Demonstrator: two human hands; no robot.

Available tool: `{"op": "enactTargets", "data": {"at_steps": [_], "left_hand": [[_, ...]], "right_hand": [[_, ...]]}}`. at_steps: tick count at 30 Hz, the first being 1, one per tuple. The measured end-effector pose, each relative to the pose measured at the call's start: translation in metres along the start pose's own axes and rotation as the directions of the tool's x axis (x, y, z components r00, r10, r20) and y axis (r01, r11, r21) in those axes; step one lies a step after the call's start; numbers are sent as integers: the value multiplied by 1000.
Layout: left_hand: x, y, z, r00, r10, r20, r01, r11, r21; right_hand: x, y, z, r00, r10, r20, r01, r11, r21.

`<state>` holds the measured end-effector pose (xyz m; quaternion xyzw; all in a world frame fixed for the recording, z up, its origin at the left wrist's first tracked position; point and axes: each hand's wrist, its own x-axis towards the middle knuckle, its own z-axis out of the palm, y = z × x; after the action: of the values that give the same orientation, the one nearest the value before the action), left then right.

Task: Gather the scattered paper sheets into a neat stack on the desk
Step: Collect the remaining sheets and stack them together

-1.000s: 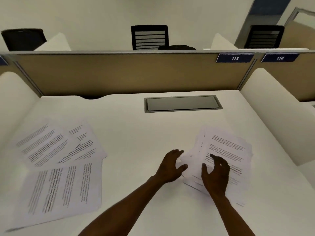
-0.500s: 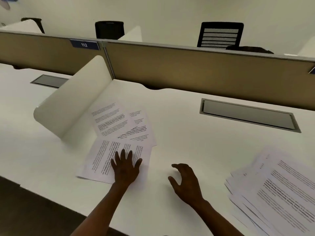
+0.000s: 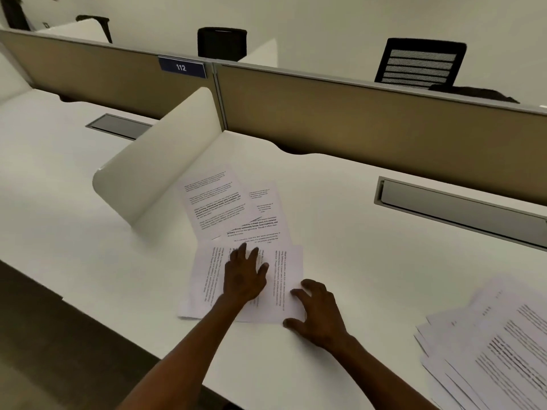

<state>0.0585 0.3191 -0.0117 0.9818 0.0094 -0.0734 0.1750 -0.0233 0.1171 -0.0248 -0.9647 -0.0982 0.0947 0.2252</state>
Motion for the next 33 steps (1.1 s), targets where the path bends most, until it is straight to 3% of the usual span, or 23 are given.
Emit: {"op": "enactTargets", "data": {"at_steps": [6,13,18,23,26,29,31,33], "left_hand": [[43,-20,-17,964,94,247,-130,983,133],[57,-15,-27,951,134,279,-211,940,269],[65,-13,-50,898,118,424,-196,970,146],[68,-23,-82,768,249,590,-208,968,-138],[67,-30,-97,818,251,517,-77,940,-333],[71,-44,-108,860,294,418,38,779,-626],[74,-53,-113,892,282,354,110,624,-774],[80,-63,-112,927,204,316,197,453,-870]], "right_hand": [[2,3,-2,999,10,52,-9,1000,-19],[4,-3,-4,997,52,56,-53,998,18],[4,-3,-2,995,69,66,-74,995,69],[6,-3,-2,998,58,35,-61,993,105],[15,-4,-6,995,77,-61,-56,958,281],[36,-11,-20,955,282,-88,-176,782,598],[56,-16,-31,918,396,4,-241,552,798],[79,-17,-39,893,434,118,-248,257,934]]}}
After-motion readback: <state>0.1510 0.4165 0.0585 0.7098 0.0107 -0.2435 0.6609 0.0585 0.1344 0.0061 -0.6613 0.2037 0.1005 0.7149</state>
